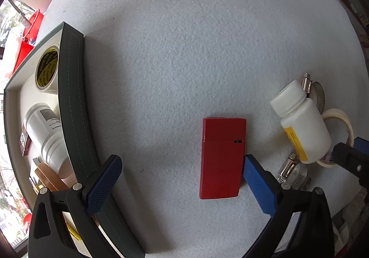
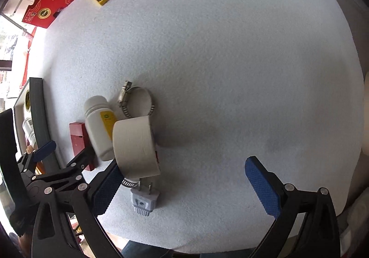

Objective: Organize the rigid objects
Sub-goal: 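Grasp the white masking tape roll with the right gripper while the left grasps the red case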

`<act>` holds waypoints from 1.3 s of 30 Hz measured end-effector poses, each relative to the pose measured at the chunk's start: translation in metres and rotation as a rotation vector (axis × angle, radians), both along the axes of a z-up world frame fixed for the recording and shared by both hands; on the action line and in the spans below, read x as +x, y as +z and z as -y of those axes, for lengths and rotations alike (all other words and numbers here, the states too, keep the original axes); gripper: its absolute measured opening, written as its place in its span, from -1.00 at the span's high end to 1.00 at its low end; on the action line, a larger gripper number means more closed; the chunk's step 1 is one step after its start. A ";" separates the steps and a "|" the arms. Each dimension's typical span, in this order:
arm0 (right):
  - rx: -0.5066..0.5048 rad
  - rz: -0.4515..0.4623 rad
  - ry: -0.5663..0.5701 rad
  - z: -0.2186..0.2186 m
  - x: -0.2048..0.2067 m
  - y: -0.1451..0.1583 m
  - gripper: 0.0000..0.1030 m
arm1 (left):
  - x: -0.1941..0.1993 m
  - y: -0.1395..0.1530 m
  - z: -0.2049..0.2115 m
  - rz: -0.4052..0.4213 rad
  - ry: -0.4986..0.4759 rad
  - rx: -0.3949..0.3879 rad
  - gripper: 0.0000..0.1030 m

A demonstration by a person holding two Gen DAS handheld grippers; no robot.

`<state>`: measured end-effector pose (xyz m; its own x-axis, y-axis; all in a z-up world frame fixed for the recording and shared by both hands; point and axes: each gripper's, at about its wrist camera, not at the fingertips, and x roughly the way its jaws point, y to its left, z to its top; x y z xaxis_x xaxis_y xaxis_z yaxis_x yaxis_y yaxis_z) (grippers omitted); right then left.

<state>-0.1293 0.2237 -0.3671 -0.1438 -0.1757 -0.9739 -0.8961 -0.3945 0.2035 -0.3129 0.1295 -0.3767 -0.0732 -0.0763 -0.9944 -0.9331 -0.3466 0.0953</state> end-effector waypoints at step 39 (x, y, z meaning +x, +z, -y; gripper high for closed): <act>0.029 0.127 0.176 -0.006 -0.073 -0.036 -1.00 | 0.008 0.004 0.031 0.021 0.038 0.077 -1.00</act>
